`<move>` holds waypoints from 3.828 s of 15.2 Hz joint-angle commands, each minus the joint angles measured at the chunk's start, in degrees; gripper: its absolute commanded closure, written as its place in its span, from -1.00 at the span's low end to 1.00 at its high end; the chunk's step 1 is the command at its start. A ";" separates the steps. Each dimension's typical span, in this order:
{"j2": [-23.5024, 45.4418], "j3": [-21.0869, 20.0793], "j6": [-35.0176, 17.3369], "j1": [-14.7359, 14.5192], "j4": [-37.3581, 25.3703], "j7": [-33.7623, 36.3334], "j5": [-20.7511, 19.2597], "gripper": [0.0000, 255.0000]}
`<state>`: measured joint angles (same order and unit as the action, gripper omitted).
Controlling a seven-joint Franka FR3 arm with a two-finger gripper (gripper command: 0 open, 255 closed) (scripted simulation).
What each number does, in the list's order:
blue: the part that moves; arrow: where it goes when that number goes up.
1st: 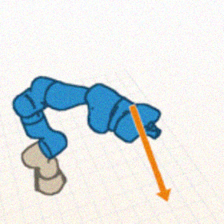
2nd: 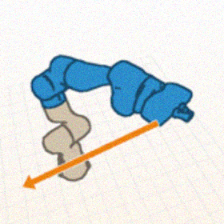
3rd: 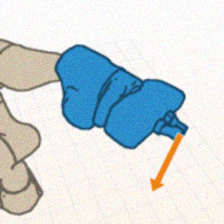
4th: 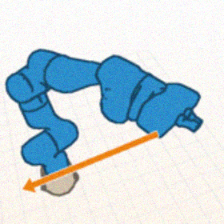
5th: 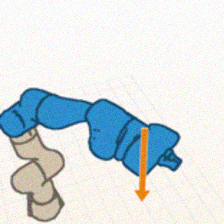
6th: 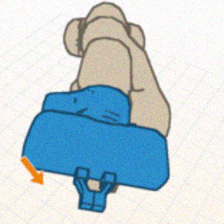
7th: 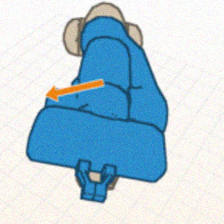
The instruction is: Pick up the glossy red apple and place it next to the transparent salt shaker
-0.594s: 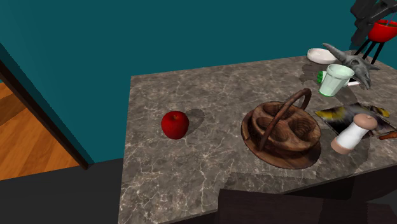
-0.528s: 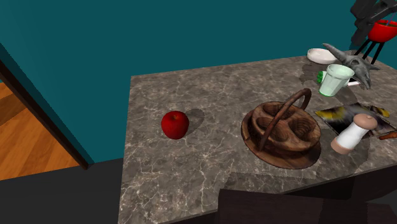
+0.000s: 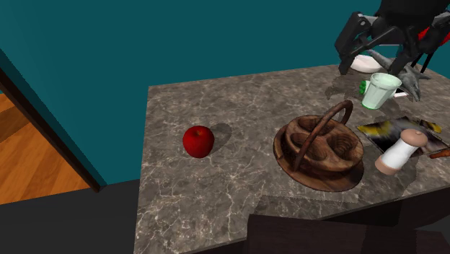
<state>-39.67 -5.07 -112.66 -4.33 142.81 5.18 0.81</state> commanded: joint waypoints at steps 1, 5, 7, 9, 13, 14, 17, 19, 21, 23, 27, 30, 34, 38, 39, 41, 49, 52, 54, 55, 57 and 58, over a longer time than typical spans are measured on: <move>1.58 -1.15 -4.22 -1.29 1.64 -0.05 0.77 -1.00; 6.64 -3.27 -12.77 -3.49 3.47 -0.49 1.88 -1.00; 9.56 -4.39 -17.03 -4.50 3.97 -0.67 2.26 -1.00; 12.71 -5.55 -21.25 -5.42 4.19 -0.80 2.48 -1.00; 19.63 -8.03 -29.42 -6.91 3.80 -0.74 2.24 -1.00; 21.46 -8.69 -31.39 -7.19 3.53 -0.63 1.98 -1.00; 27.15 -10.75 -37.06 -7.78 2.33 0.13 0.48 -1.00; 31.09 -12.17 -40.59 -7.95 1.21 1.15 -1.32 -1.00; 35.13 -13.51 -43.87 -8.03 -0.18 2.76 -4.00 -1.00; 39.26 -14.61 -46.84 -8.17 -1.84 5.14 -7.78 -1.00; 47.61 -14.36 -51.59 -10.39 -6.11 11.91 -18.09 -1.00; 53.66 -11.94 -54.24 -14.20 -10.09 17.09 -25.84 -1.00; 61.25 -7.53 -57.15 -20.70 -16.09 22.05 -33.42 -1.00; 65.14 -5.05 -58.58 -23.67 -19.12 23.79 -35.83 -1.00; 66.01 -4.50 -58.90 -24.13 -19.72 24.16 -36.22 -1.00; 67.75 -3.46 -59.52 -25.00 -20.94 24.81 -36.91 -1.00; 69.99 -2.23 -60.28 -26.05 -22.57 25.52 -37.61 -1.00; 69.98 -2.23 -60.28 -26.04 -22.56 25.52 -37.61 1.00; 69.98 -2.23 -60.28 -26.04 -22.56 25.52 -37.61 1.00; 70.00 -2.26 -60.27 -26.00 -22.58 25.47 -37.59 1.00; 69.93 -2.37 -60.21 -25.86 -22.56 25.35 -37.52 1.00; 69.93 -2.37 -60.22 -25.85 -22.55 25.35 -37.53 1.00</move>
<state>30.22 -7.44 -172.91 -30.20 120.23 30.54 -36.72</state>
